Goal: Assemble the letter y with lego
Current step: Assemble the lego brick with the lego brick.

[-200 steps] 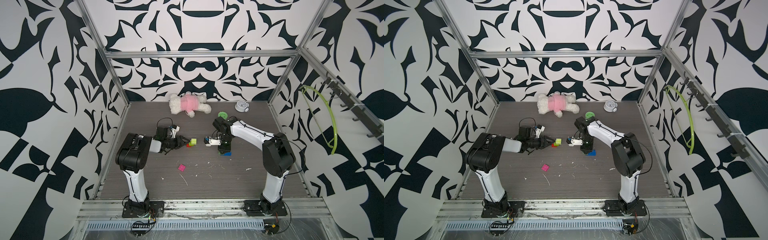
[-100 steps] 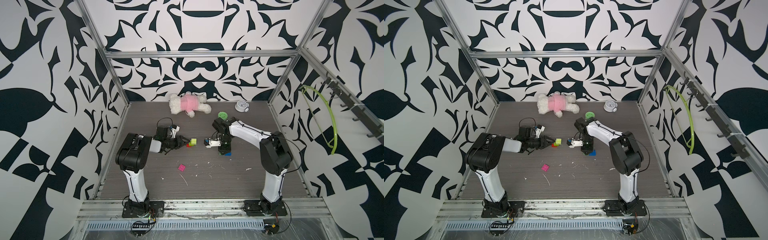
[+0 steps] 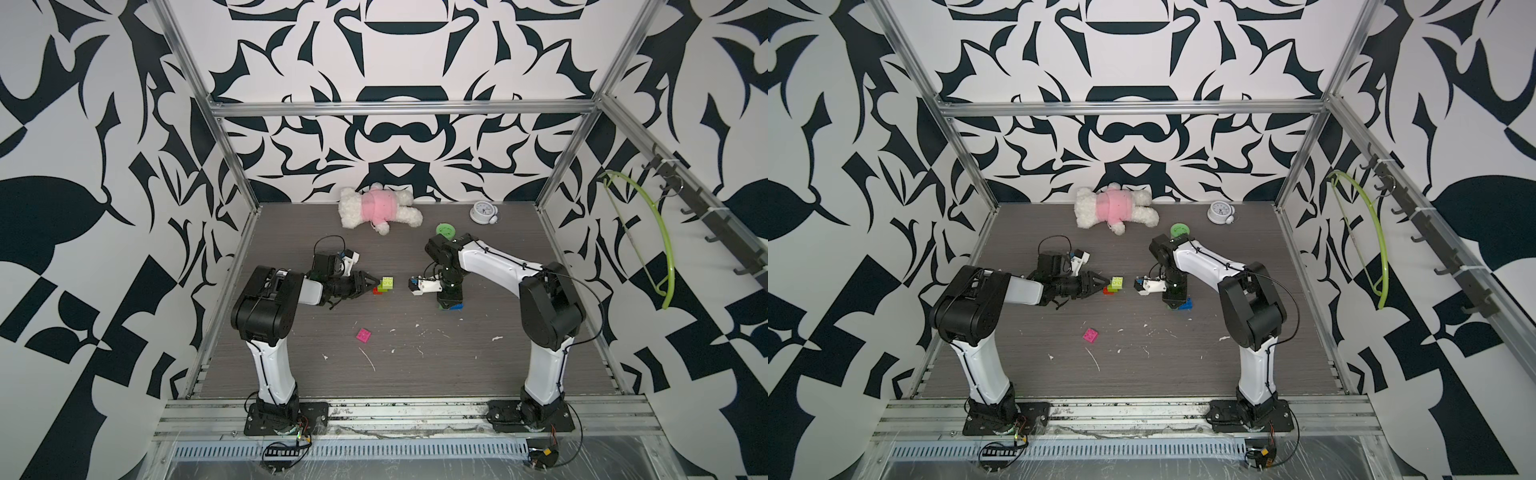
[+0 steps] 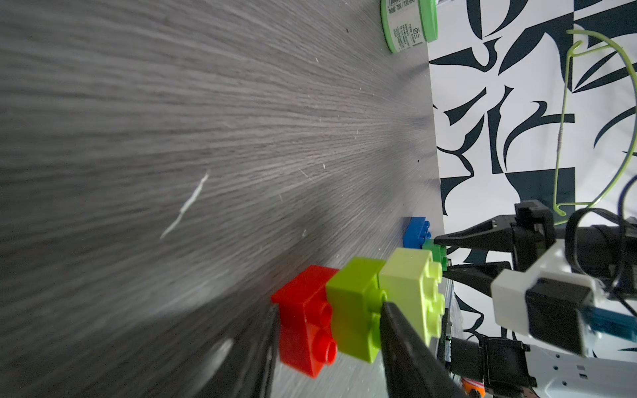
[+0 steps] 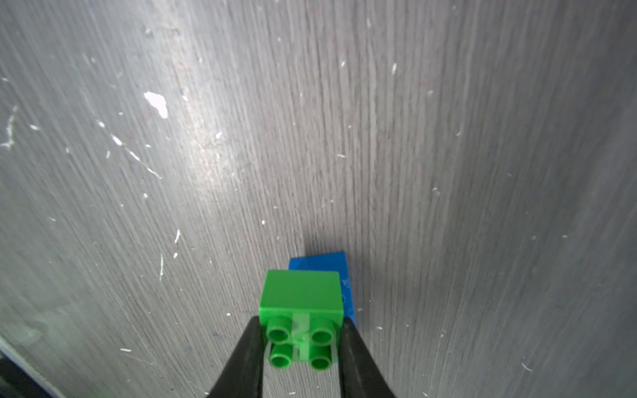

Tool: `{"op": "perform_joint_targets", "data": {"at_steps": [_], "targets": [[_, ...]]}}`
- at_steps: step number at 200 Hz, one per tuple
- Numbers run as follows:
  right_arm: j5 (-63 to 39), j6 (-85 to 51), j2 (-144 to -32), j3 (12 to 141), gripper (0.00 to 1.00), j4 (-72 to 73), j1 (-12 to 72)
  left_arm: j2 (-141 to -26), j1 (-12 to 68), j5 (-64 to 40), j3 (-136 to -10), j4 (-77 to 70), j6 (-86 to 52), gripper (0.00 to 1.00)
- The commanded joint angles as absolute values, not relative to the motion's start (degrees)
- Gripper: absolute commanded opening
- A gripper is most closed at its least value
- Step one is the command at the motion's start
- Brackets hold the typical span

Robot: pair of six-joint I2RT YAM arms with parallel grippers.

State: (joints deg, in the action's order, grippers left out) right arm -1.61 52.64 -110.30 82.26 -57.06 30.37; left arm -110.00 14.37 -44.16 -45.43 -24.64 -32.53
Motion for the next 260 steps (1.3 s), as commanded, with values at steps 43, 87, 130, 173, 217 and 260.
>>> {"op": "perform_joint_targets", "data": {"at_steps": [43,87,130,173,217,260], "targets": [[-1.1,53.4,-110.1,85.1,0.19,-57.2,30.0,-114.7,14.3,-35.1,-42.8,-10.9,-30.8,0.51],[-0.7,56.8,-107.8,86.7,0.19,-57.6,29.9,-114.8,14.3,-35.1,-42.8,-10.9,-30.8,0.51],[0.5,61.7,-108.4,86.0,0.19,-57.7,29.9,-114.6,14.3,-35.0,-42.8,-10.9,-30.8,0.51],[-0.8,64.1,-108.6,86.1,0.19,-58.1,29.9,-114.6,14.3,-35.0,-42.9,-10.9,-30.8,0.51],[-1.7,65.8,-108.6,84.3,0.19,-58.4,29.9,-114.7,14.3,-35.0,-42.9,-10.8,-30.8,0.51],[-1.6,66.6,-109.0,83.2,0.19,-58.6,29.8,-114.5,14.3,-35.0,-42.9,-10.8,-30.8,0.51]]}}
